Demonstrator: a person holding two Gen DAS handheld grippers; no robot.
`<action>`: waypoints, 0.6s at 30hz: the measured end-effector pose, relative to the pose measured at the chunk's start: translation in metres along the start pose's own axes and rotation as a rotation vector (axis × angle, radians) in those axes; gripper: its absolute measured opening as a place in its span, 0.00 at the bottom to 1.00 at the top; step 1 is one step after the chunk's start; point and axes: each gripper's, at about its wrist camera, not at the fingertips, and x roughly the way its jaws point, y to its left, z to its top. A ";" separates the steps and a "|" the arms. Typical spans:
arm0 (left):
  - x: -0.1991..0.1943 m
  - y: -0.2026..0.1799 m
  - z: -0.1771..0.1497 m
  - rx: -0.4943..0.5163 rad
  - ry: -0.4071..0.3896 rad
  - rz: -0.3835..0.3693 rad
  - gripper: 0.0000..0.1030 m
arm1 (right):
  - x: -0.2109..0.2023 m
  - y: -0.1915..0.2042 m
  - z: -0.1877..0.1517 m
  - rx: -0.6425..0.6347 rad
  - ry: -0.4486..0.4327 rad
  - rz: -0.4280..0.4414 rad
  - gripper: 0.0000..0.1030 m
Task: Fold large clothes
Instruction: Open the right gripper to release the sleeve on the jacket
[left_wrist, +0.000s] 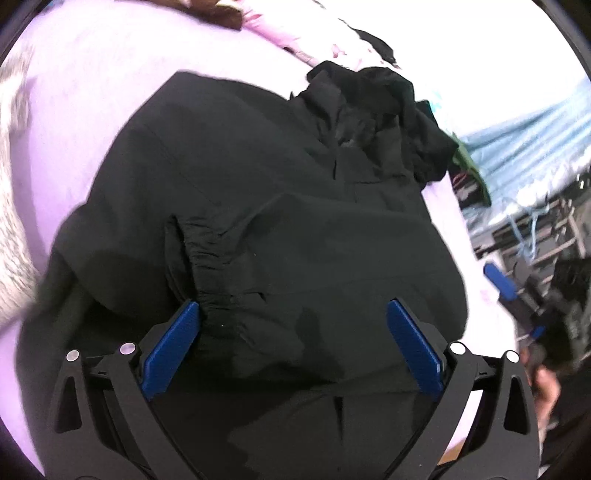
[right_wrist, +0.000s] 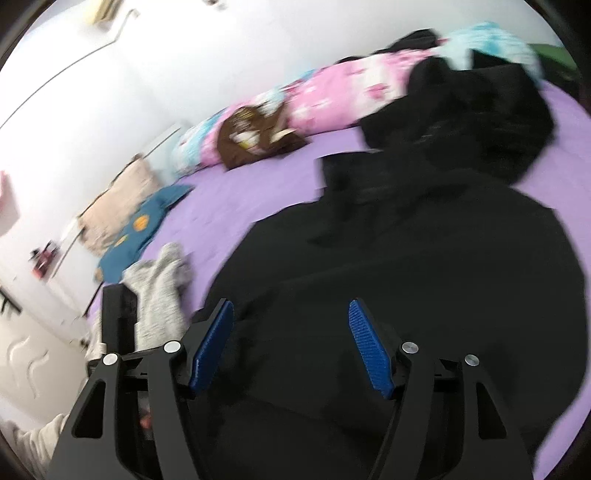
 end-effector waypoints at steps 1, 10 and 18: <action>0.001 0.003 0.001 -0.023 0.006 -0.015 0.94 | -0.006 -0.010 0.000 0.019 -0.005 -0.012 0.63; 0.009 0.027 0.003 -0.161 0.105 -0.001 0.92 | -0.043 -0.067 -0.006 0.113 -0.041 -0.063 0.63; 0.020 0.020 0.012 -0.031 0.139 0.140 0.64 | -0.049 -0.081 -0.010 0.110 -0.027 -0.095 0.63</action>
